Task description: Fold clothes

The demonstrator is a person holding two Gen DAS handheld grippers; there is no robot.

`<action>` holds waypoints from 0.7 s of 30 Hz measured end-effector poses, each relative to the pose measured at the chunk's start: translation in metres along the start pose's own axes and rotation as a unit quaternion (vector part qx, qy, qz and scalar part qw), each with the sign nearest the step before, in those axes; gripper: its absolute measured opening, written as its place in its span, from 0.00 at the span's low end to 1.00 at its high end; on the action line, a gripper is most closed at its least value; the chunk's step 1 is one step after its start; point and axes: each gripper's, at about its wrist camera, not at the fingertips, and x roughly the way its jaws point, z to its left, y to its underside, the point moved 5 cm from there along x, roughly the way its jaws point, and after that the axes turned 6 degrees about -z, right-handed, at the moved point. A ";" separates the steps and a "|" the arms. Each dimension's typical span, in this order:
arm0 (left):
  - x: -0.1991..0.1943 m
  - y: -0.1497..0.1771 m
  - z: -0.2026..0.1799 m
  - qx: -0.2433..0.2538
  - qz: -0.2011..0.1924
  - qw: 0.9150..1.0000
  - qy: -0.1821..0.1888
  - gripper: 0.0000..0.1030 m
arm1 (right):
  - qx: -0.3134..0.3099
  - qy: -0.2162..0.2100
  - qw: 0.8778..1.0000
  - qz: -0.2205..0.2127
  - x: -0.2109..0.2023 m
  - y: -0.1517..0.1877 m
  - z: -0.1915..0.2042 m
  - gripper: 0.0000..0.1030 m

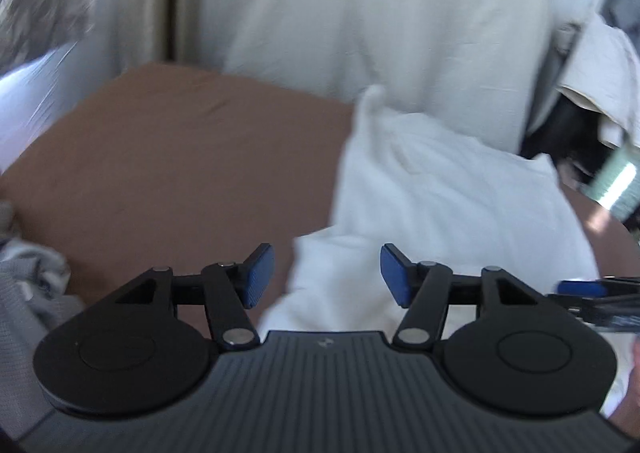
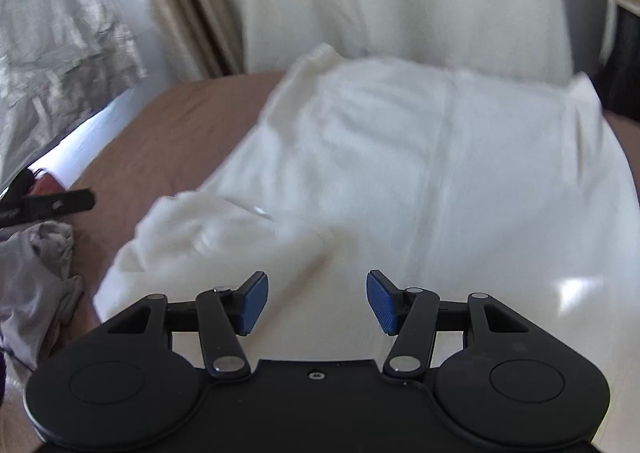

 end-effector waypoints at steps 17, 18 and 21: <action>0.060 0.058 -0.037 0.025 0.112 0.993 0.026 0.56 | -0.265 0.013 0.960 0.090 0.084 0.037 0.106 0.56; 0.060 0.058 -0.035 0.021 0.112 0.993 0.026 0.56 | -0.245 0.005 0.966 0.085 0.083 0.031 0.103 0.47; 0.057 0.059 -0.028 0.011 0.112 0.993 0.024 0.57 | -0.156 -0.026 0.985 0.066 0.070 0.013 0.091 0.22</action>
